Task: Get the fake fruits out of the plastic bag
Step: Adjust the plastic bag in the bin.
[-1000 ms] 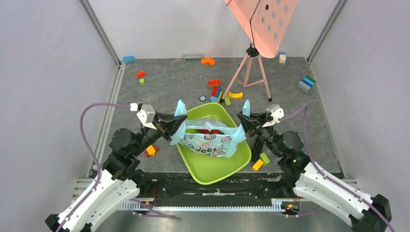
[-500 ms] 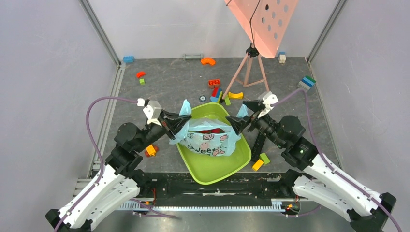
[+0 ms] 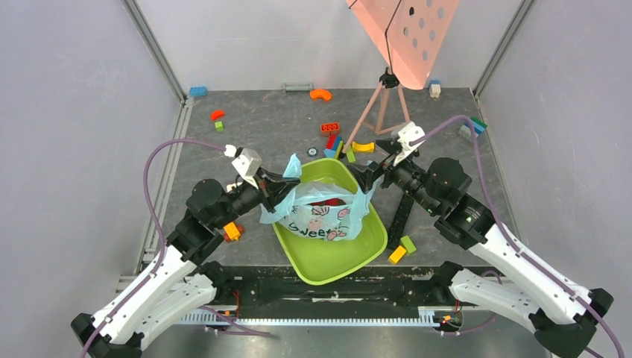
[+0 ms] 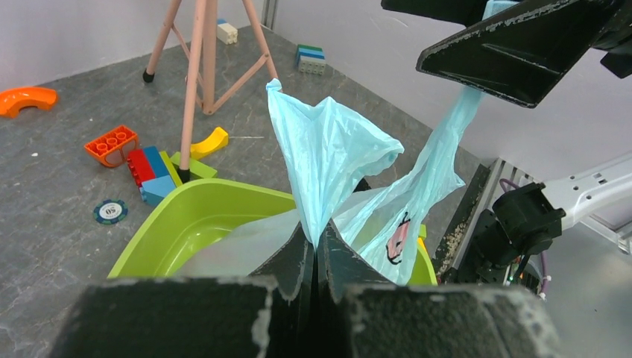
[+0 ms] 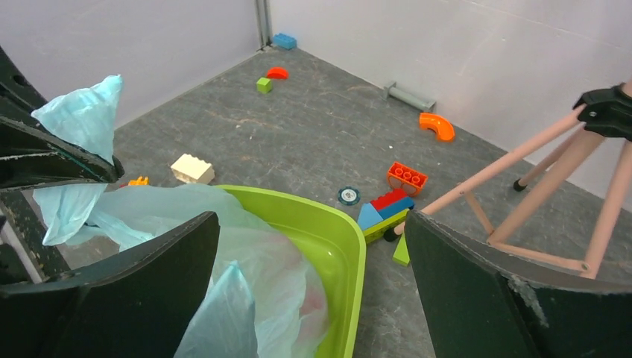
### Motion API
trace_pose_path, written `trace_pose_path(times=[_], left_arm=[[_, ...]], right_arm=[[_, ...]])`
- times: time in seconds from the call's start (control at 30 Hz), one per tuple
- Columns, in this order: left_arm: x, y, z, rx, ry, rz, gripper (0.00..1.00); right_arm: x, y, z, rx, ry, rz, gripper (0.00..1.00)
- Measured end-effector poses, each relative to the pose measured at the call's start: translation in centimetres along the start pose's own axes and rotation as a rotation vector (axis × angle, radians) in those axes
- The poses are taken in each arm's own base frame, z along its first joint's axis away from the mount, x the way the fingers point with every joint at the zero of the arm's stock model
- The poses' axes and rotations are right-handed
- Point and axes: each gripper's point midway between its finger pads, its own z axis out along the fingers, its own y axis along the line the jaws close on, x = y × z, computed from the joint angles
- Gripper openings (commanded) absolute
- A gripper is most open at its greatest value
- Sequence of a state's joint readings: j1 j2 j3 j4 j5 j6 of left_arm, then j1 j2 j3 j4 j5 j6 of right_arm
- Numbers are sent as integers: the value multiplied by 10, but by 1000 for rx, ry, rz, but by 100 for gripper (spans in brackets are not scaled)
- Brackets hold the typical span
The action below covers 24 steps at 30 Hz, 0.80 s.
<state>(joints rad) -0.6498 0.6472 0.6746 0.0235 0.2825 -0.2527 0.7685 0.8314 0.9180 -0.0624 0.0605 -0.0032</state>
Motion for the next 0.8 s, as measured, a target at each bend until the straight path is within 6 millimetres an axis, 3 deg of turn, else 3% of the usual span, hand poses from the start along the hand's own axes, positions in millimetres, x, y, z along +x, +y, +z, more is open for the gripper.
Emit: trace_pose_path(times=[0.13, 0.27, 0.4, 0.5, 0.6, 0.67, 0.8], left_arm=[[7, 1, 0, -2, 28, -8, 2], [12, 1, -1, -5, 48, -14, 2], [12, 1, -2, -6, 52, -15, 2], [11, 1, -2, -6, 52, -15, 2], [10, 1, -2, -7, 52, -15, 2], [11, 1, -2, -8, 55, -16, 2], [10, 1, -3, -11, 59, -17, 2]], right_arm=[[2, 3, 11, -20, 47, -28, 98], [-12, 10, 22, -53, 64, -19, 98], [-54, 19, 34, -100, 48, -11, 98], [-103, 35, 50, -162, -22, -6, 98], [-119, 57, 59, -201, -16, -2, 97], [-123, 78, 67, -227, 9, -2, 86], [-94, 114, 70, -258, 112, -3, 43]])
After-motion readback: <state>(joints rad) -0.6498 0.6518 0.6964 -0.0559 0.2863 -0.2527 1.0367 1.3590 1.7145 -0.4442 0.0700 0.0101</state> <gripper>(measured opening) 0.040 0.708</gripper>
